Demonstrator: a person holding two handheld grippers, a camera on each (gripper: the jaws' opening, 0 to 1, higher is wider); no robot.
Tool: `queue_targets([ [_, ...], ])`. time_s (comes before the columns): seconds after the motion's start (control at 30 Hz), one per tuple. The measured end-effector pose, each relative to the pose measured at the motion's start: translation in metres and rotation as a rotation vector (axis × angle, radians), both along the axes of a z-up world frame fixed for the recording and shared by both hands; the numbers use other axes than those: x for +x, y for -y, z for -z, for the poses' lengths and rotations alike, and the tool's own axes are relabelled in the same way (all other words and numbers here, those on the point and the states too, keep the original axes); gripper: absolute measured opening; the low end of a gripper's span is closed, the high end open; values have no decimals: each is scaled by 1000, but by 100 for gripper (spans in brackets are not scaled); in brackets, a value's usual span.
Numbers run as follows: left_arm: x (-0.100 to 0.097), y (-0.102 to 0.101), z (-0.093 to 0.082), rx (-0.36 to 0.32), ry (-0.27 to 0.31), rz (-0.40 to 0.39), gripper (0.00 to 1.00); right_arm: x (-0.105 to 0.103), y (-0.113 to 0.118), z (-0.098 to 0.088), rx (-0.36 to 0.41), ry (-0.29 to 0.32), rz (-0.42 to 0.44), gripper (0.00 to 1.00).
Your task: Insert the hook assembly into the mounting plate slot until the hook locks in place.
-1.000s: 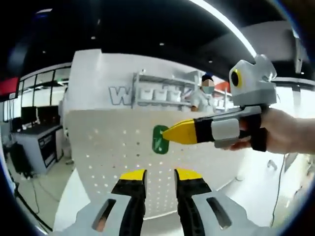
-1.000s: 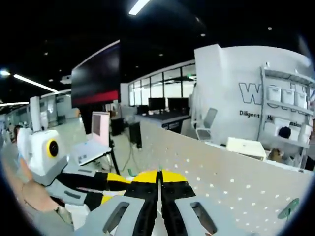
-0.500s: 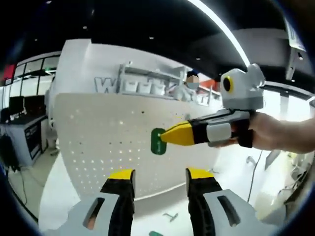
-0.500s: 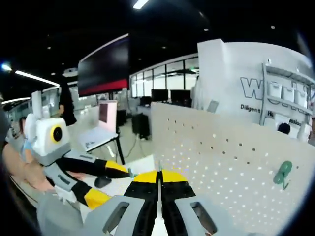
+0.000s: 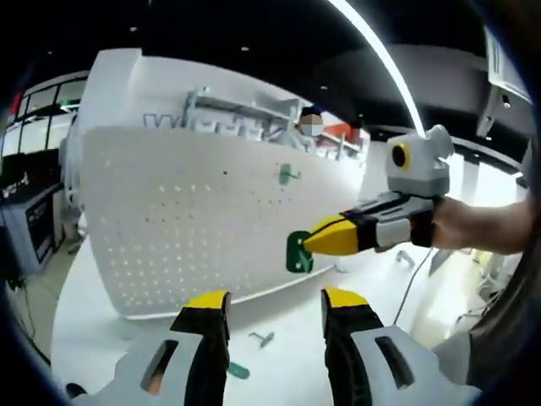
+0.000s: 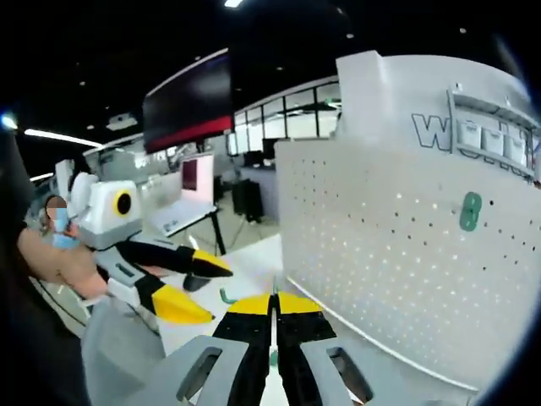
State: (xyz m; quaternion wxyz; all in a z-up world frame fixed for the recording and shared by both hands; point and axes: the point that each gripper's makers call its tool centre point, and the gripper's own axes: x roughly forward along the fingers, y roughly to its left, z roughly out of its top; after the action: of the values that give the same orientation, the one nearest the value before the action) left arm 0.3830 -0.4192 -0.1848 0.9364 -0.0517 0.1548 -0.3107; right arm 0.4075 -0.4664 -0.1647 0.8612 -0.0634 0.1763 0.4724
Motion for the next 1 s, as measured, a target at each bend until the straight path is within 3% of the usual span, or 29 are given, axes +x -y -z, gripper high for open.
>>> queue_targets([
  [0.13,-18,9,9,-15,-36,33,44,-12,10,13,-44,9,-3,0],
  [0.43,-45,22,20,-13,-70,101,44,-46,21,25,11,-68,9,0],
  [0.73,-59,26,21,-12,-83,180,43,-72,24,23,42,-93,-32,0],
  [0.87,-68,28,21,-22,-101,245,43,-88,15,12,122,-144,-102,0],
  [1.0,-74,29,15,-40,-98,299,41,-99,8,4,152,-145,-171,0],
])
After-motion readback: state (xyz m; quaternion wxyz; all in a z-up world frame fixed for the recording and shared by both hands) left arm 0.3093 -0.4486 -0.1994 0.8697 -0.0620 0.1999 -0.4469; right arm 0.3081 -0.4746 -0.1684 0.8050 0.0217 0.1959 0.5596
